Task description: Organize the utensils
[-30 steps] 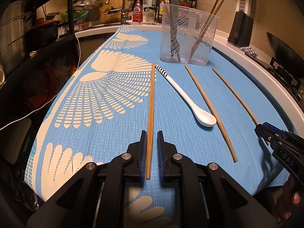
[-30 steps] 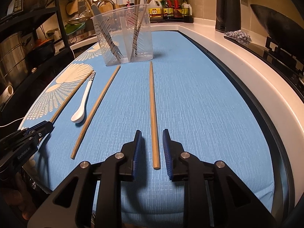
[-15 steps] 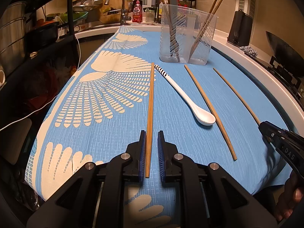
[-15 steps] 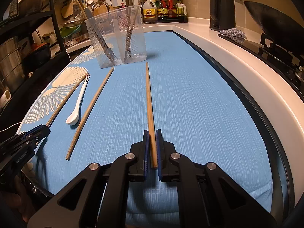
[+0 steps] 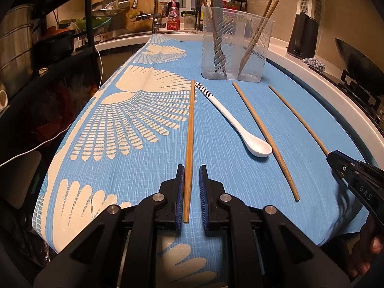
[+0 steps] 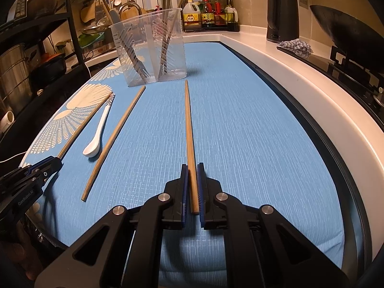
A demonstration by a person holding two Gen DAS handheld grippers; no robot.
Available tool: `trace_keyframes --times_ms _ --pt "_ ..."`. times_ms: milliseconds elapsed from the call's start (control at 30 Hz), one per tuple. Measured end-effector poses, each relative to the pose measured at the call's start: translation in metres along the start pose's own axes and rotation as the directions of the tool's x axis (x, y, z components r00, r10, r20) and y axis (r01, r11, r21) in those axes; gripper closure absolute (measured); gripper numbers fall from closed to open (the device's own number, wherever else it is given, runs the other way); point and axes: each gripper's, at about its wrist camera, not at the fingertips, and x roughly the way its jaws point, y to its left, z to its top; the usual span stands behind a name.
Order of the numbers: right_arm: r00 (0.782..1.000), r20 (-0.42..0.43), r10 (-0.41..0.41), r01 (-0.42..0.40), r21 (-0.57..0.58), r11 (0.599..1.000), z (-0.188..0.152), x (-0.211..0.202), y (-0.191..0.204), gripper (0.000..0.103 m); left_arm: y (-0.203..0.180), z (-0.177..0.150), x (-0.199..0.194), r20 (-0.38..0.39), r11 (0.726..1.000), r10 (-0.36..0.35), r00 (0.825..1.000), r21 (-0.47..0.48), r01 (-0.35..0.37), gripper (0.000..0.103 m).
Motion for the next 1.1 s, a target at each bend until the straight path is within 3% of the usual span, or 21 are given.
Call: trace_keyframes --times_ms 267,367,567,1100 --pt "1.0 0.004 0.002 -0.001 -0.005 1.0 -0.001 0.0 0.001 0.096 0.001 -0.001 -0.001 0.004 1.0 -0.001 1.0 0.006 0.001 0.091" --pt "1.0 -0.005 0.001 -0.001 0.001 1.0 0.001 -0.001 0.0 0.096 0.0 -0.001 -0.001 0.003 1.0 -0.005 1.0 0.011 0.005 0.096" --pt "0.999 0.034 -0.004 0.004 -0.013 1.0 0.012 -0.018 0.002 0.096 0.001 0.002 -0.005 0.021 1.0 -0.006 1.0 0.011 0.005 0.097" --pt "0.989 0.149 -0.003 0.014 -0.073 0.997 0.033 -0.084 0.021 0.096 0.0 0.019 -0.058 0.189 0.999 -0.032 0.981 0.013 0.03 0.097"
